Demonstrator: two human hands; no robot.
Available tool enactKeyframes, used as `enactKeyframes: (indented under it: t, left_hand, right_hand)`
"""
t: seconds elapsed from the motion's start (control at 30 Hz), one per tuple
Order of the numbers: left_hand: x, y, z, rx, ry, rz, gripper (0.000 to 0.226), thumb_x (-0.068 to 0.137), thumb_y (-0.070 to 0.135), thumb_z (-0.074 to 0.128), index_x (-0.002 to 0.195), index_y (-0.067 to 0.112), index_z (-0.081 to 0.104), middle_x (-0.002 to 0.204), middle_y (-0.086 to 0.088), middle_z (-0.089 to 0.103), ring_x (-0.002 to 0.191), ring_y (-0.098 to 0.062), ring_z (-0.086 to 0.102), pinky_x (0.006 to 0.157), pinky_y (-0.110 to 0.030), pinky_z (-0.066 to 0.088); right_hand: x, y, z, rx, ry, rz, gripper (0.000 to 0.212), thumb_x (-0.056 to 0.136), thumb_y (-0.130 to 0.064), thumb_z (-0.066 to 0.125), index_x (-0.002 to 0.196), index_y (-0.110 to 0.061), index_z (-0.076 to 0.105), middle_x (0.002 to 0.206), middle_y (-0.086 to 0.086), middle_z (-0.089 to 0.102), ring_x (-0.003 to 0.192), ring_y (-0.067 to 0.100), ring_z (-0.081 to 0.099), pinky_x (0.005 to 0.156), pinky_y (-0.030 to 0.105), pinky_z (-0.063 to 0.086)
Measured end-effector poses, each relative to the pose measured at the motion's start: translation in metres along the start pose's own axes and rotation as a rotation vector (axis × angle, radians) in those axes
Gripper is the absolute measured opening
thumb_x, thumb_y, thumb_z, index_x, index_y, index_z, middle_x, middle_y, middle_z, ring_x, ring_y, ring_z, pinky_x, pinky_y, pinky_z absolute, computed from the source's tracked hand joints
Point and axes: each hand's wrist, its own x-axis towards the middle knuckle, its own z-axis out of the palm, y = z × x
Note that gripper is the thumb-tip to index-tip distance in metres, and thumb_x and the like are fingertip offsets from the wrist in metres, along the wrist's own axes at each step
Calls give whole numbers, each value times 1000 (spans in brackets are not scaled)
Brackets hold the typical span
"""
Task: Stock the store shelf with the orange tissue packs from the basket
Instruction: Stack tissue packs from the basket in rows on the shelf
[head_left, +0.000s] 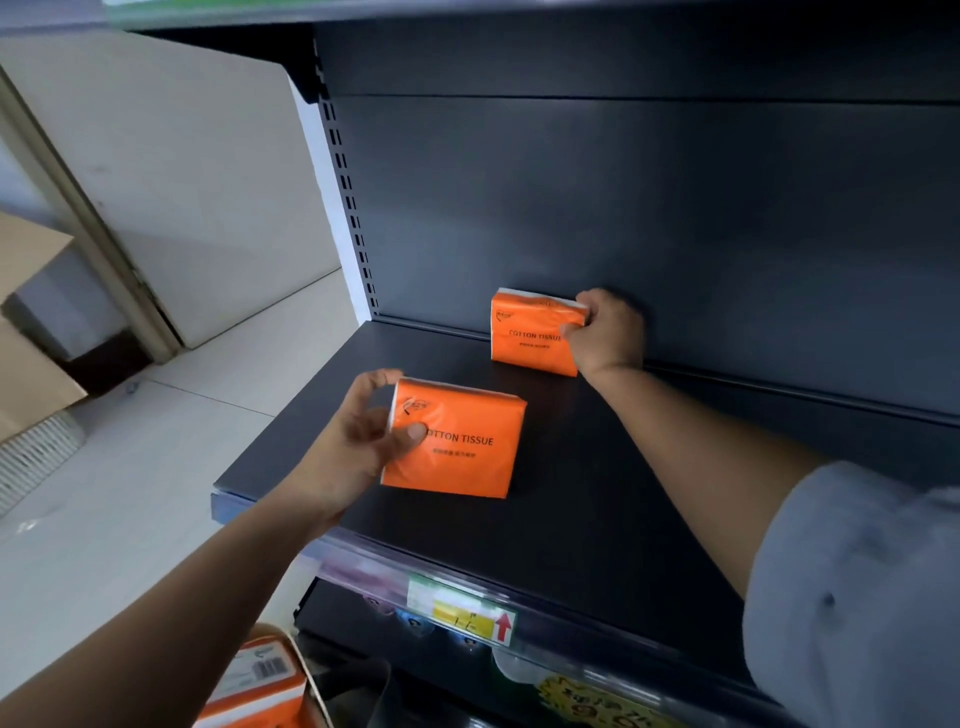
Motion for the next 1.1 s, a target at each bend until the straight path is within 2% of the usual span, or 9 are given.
enactKeyframes:
  t: [0.17,0.3,0.47,0.57,0.67,0.73,0.8,0.97,1.1]
  left_hand:
    - [1,1,-2,36,-2,-4,80,53,51,85,118,30,44,95,-10,71,86,-25,71,65,-31,57]
    - [2,-1,-1,62,27,20,44,85,8,62,121,24,42,97,-13,65,89,-24,67,67,-30,58]
    - [4,-4,-1,118,37,65,41,87,-5,58,116,22,44,96,-9,62,80,-6,66,65,-21,55]
    - [6,-6,-1,173,50,95,45,86,-6,59,121,16,40,97,-5,61,83,-6,65,65,-18,54]
    - [8,-9,-2,319,59,137,57,86,-1,63,122,38,43,106,2,59,90,-5,64,68,-17,53]
    - [10,-11,-3,408,60,172,63,85,1,65,104,58,48,106,9,60,91,3,63,69,-15,52]
    - [12,-10,-3,472,71,179,66,85,2,66,92,66,49,103,13,60,89,9,61,68,-13,52]
    - [25,-5,6,574,72,204,56,84,0,66,102,49,47,101,16,58,93,2,59,69,-5,45]
    - [48,4,18,630,51,200,46,86,0,64,112,34,46,94,18,55,89,0,56,69,-7,42]
  right_hand:
    - [9,-2,2,-54,-2,-11,40,84,-12,69,123,-12,63,127,8,60,118,25,55,97,29,42]
    - [14,-6,4,-67,8,-25,40,85,-9,67,125,-11,61,131,9,55,119,26,53,97,29,41]
    - [17,-7,6,-90,42,-32,37,87,-8,65,124,-13,62,131,10,49,113,28,55,95,28,42]
    - [18,-7,6,-92,45,-13,36,88,-9,64,123,-17,63,130,9,48,110,29,56,94,29,43]
    - [15,-7,3,-91,2,-4,42,86,-10,66,127,-18,60,130,10,49,113,29,55,96,33,44]
    - [10,-7,0,-82,-28,-4,50,85,-10,68,133,-18,54,133,11,48,117,30,52,98,35,43]
    - [3,-5,-4,-64,-36,2,55,84,-9,69,135,-17,48,135,13,46,120,32,51,98,37,43]
    - [-21,7,-16,-94,-50,14,60,84,-9,70,136,-16,41,137,12,44,119,31,53,92,37,46]
    - [-38,29,-30,-267,-148,24,59,85,-17,70,137,-17,42,138,10,45,122,30,51,92,37,46]
